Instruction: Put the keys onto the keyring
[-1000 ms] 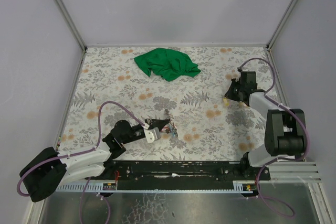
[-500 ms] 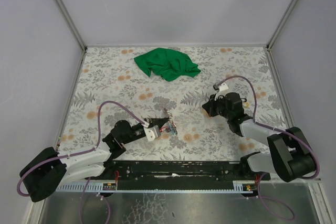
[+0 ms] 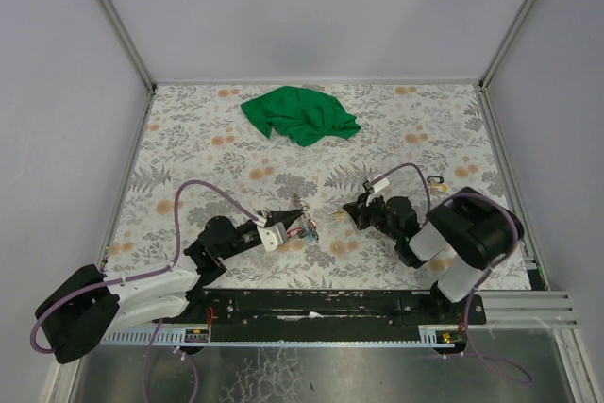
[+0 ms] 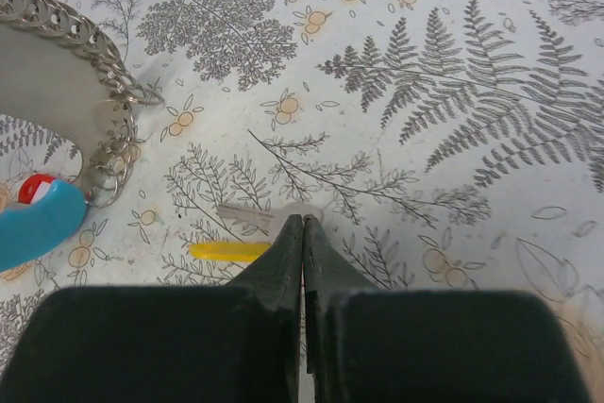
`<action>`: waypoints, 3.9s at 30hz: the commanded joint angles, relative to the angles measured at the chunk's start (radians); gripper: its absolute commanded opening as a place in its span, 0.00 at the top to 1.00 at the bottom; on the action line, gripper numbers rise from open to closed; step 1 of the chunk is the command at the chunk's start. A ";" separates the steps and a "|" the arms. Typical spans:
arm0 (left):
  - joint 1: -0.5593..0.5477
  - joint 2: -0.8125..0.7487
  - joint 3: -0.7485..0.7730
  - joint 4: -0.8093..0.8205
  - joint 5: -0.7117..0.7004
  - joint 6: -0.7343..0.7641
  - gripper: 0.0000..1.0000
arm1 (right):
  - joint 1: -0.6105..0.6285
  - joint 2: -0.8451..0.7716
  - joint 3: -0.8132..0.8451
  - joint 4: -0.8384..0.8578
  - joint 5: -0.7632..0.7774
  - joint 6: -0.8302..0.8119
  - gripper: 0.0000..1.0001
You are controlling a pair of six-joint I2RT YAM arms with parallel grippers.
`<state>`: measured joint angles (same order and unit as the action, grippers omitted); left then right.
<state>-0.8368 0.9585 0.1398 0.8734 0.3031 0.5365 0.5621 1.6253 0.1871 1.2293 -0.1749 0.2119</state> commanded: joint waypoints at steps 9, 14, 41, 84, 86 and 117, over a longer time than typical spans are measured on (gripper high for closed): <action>0.004 -0.032 -0.011 0.126 -0.044 -0.012 1.00 | 0.139 0.255 0.003 0.464 0.215 -0.059 0.89; 0.005 -0.027 -0.011 0.132 -0.043 -0.015 1.00 | 0.139 0.121 -0.034 0.364 0.241 -0.040 0.75; 0.005 -0.036 0.000 0.104 -0.049 -0.021 1.00 | 0.137 -0.095 0.797 -1.550 0.121 -0.079 0.60; 0.005 -0.043 0.001 0.096 -0.044 -0.024 1.00 | 0.137 0.120 0.845 -1.516 0.145 -0.131 0.79; 0.005 -0.041 0.001 0.096 -0.042 -0.025 1.00 | 0.137 0.124 0.842 -1.515 0.145 -0.132 0.79; 0.005 -0.056 0.000 0.097 -0.031 -0.025 1.00 | 0.137 -0.276 0.755 -1.559 0.056 -0.379 1.00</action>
<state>-0.8364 0.9195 0.1337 0.8818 0.2657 0.5125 0.6937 1.4612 0.9474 -0.3206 -0.0559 -0.0643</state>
